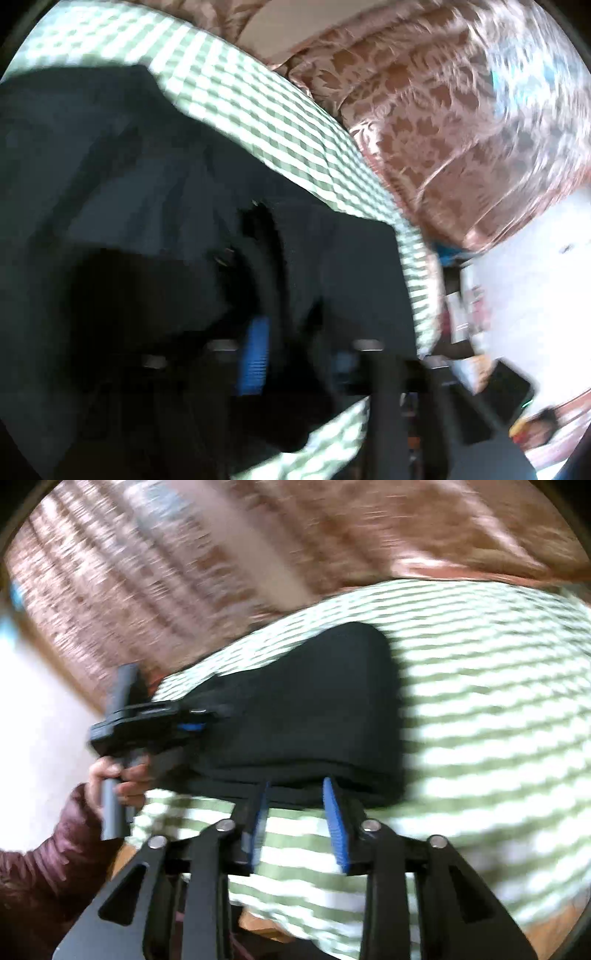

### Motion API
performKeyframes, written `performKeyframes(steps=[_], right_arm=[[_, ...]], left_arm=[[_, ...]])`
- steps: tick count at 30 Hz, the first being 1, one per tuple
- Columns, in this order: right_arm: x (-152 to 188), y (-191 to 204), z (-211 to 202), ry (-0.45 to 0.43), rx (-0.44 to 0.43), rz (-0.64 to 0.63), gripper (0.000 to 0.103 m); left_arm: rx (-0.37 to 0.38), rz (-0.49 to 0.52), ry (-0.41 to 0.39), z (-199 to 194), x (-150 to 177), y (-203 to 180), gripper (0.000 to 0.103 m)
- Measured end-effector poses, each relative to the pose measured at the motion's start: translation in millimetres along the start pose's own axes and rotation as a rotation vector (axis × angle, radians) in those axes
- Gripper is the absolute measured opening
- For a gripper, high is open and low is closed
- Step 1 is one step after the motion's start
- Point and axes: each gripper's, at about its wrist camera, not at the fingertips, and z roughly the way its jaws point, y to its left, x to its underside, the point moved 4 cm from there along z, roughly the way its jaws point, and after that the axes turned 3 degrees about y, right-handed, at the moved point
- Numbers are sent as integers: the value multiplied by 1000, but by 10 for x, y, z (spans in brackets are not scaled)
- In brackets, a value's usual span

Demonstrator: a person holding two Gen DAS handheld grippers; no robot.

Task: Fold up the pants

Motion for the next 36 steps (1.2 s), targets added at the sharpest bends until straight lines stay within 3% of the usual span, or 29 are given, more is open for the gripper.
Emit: performKeyframes(steps=[5, 7, 8, 11, 12, 13, 14, 17, 19, 22, 24, 25, 27, 30, 31, 33, 36], right_arm=[[85, -242, 65, 13, 72, 67, 21], [91, -253, 170, 26, 70, 81, 21], [93, -251, 195, 28, 73, 81, 21], [103, -243, 221, 28, 77, 74, 21], [106, -243, 214, 27, 79, 72, 21], [104, -245, 200, 26, 80, 68, 21], [89, -251, 199, 24, 85, 67, 22], [57, -246, 124, 0, 82, 63, 21], [6, -169, 65, -25, 76, 36, 21], [-50, -59, 50, -32, 72, -4, 22], [-65, -10, 73, -29, 70, -27, 29], [-75, 14, 84, -28, 71, -35, 34], [-91, 47, 94, -32, 72, -52, 36], [-97, 106, 128, -25, 67, -85, 38], [-101, 118, 178, -15, 83, -98, 38], [-102, 108, 272, -5, 117, -114, 37], [-103, 108, 330, -6, 158, -142, 20]], left_arm=[[68, 199, -205, -482, -63, -320, 13], [0, 260, -219, -547, -34, -306, 13], [-61, 268, -189, -493, -15, -208, 13], [-199, 233, -74, -243, 72, 122, 14], [-212, 209, -70, -220, 92, 195, 25], [-213, 183, -84, -250, 103, 259, 41], [-214, 143, -114, -329, 99, 321, 46], [-166, 67, -202, -650, 102, 429, 48], [-102, 85, -213, -804, 147, 378, 37], [-55, 192, -203, -883, 282, 119, 36], [-38, 267, -168, -819, 371, -47, 36], [-53, 287, -152, -745, 389, -96, 36], [-154, 329, -97, -553, 431, -124, 36], [-239, 362, -70, -421, 496, -67, 36], [-255, 377, -73, -408, 508, -64, 32], [-281, 394, -82, -400, 506, -55, 12], [-287, 395, -102, -416, 442, -60, 6]])
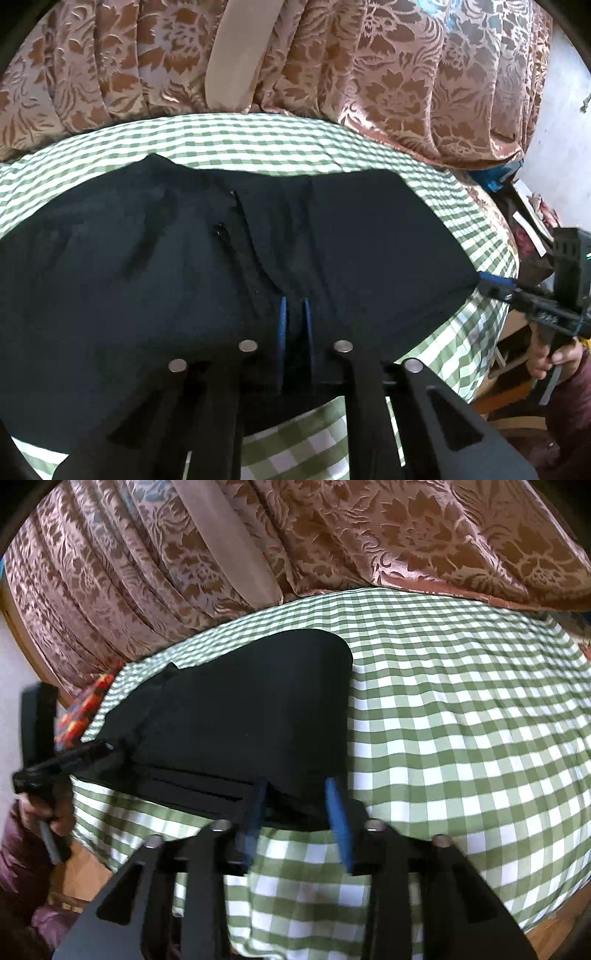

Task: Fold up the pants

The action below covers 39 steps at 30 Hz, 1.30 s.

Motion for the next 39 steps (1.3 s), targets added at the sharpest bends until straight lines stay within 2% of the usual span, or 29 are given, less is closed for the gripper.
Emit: performKeyframes(steps=[4, 7, 14, 19, 21, 23, 24, 26, 30, 32, 34, 37, 39], right_arm=[[-3, 0, -105, -32, -12, -7, 12], [61, 11, -71, -16, -3, -29, 11], [160, -37, 35, 25, -8, -37, 11], [201, -45, 0, 47, -6, -57, 9], [255, -35, 29, 83, 3, -77, 3], [314, -56, 46, 114, 31, -94, 2], [310, -82, 11, 112, 23, -81, 2], [263, -103, -76, 91, -5, -54, 2], [-65, -67, -265, -14, -60, -7, 5], [-221, 17, -229, -32, -81, -2, 8], [-322, 154, -102, -23, -82, -36, 26], [-252, 270, 139, 49, -84, -82, 27], [-74, 257, 266, 99, -72, -96, 26]], left_arm=[[13, 6, -58, -161, -56, -49, 4], [34, 5, -98, -293, -71, -79, 4], [-4, 1, -9, 9, 179, 5, 4], [15, 14, -24, -84, 155, -12, 6], [23, 4, -19, -88, 152, -10, 7], [17, -25, -17, -108, 122, 26, 17], [8, -42, -24, -133, 98, 51, 27], [-14, -67, -70, -236, 17, 81, 30], [6, -46, -146, -390, -131, -31, 30], [26, -17, -151, -362, -215, -125, 30], [29, 15, -135, -259, -259, -220, 30], [17, 39, -75, -4, -202, -274, 30], [-24, 15, -6, 185, -80, -178, 30]])
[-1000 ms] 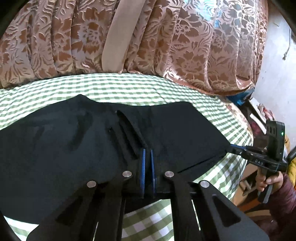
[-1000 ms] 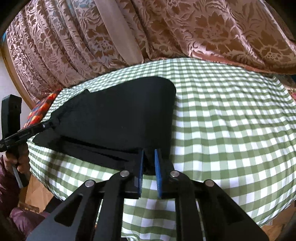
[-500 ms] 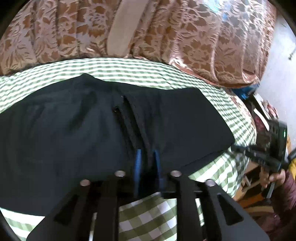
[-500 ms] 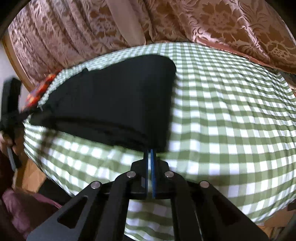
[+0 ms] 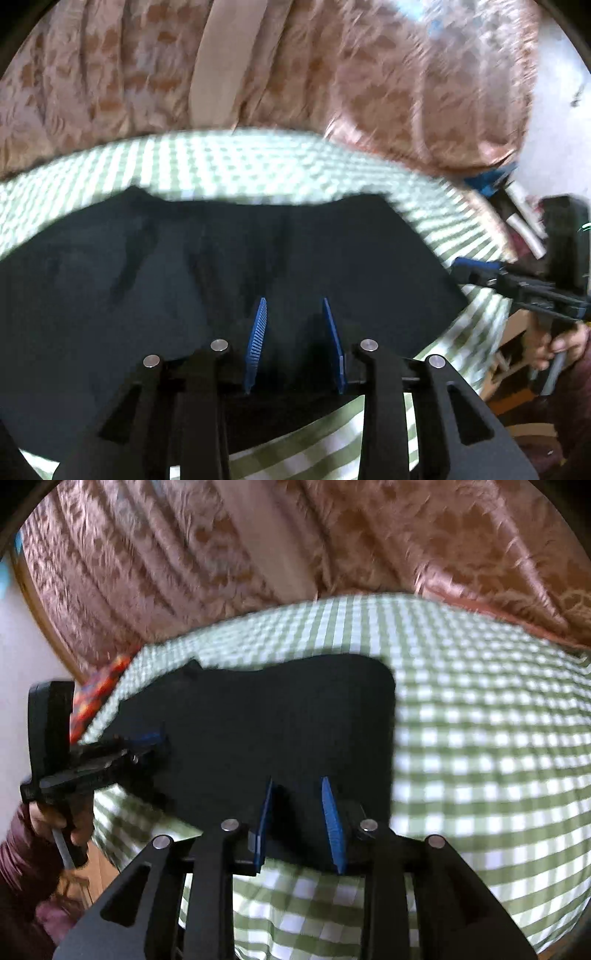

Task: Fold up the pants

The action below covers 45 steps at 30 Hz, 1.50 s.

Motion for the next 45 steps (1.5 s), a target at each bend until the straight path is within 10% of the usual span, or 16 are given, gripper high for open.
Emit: performKeyframes(steps=[10, 18, 23, 28, 38, 45], right_arm=[[-371, 118, -127, -66, -41, -8, 28], [-1137, -10, 320, -85, 2, 93, 44], [-982, -420, 682, -50, 155, 180, 41], [-910, -344, 682, -116, 217, 110, 41], [-919, -179, 505, -144, 192, 96, 61], [-890, 356, 372, -176, 121, 3, 53]], left_arm=[[124, -109, -95, -142, -192, 157, 30], [26, -71, -104, 36, -526, 155, 30], [-85, -78, -33, 244, -342, 291, 30], [-26, -179, -42, 343, -103, 424, 40], [-139, -250, -106, -87, -100, 486, 51], [-245, -256, -106, -313, 49, 569, 51]])
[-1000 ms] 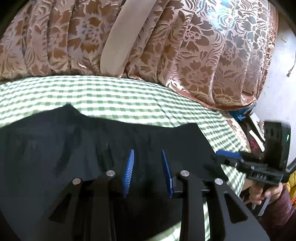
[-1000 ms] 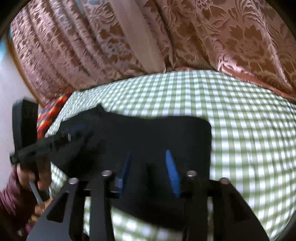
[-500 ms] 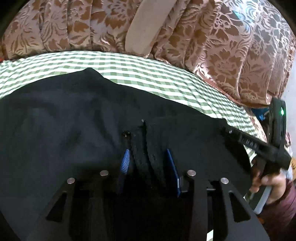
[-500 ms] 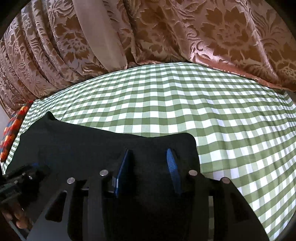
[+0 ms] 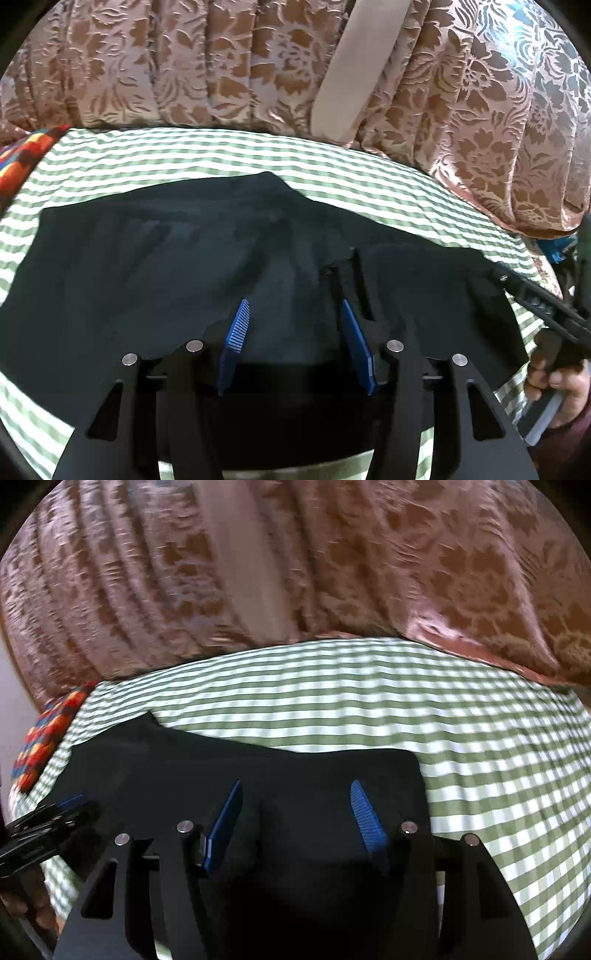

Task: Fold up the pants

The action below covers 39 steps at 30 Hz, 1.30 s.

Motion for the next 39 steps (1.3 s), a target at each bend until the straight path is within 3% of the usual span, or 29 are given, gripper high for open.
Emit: performKeyframes(steps=[4, 8, 14, 17, 25, 27, 29, 31, 36, 39], right_arm=[[71, 405, 51, 59, -133, -61, 34], [166, 737, 190, 110, -208, -109, 31], [267, 1122, 554, 197, -255, -157, 33], [359, 1184, 692, 182, -209, -203, 33], [386, 1156, 641, 130, -183, -201, 34], [368, 1160, 601, 129, -190, -196, 40], [370, 1184, 532, 125, -197, -192, 55], [381, 1194, 444, 112, -186, -188, 56], [374, 1092, 150, 56, -212, -153, 65], [412, 952, -17, 9, -149, -171, 68]], left_arm=[[-14, -18, -3, -67, 50, 105, 51], [-23, -37, -5, -117, 94, 208, 51], [-44, -56, -6, -165, 167, 347, 51], [-56, -73, -5, -170, 198, 413, 51], [-72, -107, 2, -195, 271, 522, 51], [-71, -117, -1, -228, 287, 548, 51], [-66, -131, -1, -263, 304, 601, 51], [-61, -158, -7, -316, 328, 689, 63], [-20, -266, -28, -513, 346, 981, 63], [24, -381, -66, -744, 350, 1277, 63]])
